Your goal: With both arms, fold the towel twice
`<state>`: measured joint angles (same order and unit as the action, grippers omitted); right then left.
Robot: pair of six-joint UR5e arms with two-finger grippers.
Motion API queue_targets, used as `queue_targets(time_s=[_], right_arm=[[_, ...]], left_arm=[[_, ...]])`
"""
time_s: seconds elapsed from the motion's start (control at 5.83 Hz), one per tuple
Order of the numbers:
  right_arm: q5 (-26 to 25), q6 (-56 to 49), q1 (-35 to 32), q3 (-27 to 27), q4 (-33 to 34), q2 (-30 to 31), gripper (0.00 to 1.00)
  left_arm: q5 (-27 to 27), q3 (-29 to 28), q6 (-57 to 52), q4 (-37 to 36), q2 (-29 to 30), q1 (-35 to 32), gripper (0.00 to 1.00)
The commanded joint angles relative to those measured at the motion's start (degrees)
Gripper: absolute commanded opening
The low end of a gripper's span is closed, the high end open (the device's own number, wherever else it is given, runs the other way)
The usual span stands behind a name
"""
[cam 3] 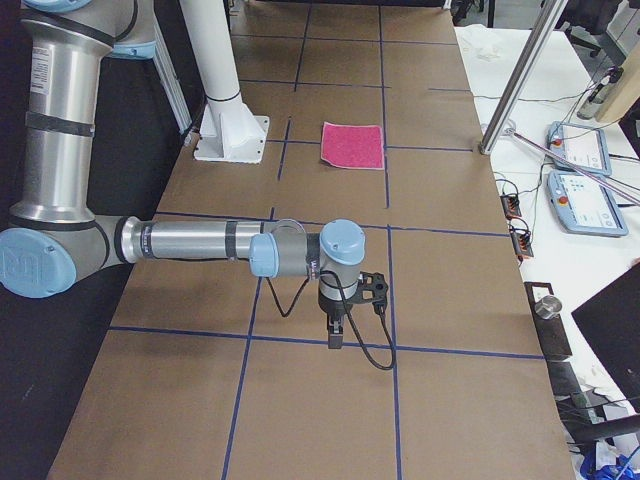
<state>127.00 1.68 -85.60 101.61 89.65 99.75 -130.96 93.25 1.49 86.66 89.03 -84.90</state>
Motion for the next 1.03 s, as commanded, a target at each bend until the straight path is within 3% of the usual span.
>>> queue_targets(time_s=[0.0, 0.69, 0.86], right_arm=[[-0.3, 0.8, 0.0, -0.2, 0.2, -0.4, 1.0], [0.2, 0.9, 0.0, 0.1, 0.1, -0.6, 1.0], [0.2, 0.8, 0.2, 0.2, -0.1, -2.2, 1.0]], left_arm=[[0.0, 0.1, 0.0, 0.0, 0.1, 0.0, 1.0], [-0.2, 1.8, 0.8, -0.1, 1.2, 0.2, 1.0], [-1.6, 1.3, 4.9, -0.2, 5.1, 0.6, 1.0]])
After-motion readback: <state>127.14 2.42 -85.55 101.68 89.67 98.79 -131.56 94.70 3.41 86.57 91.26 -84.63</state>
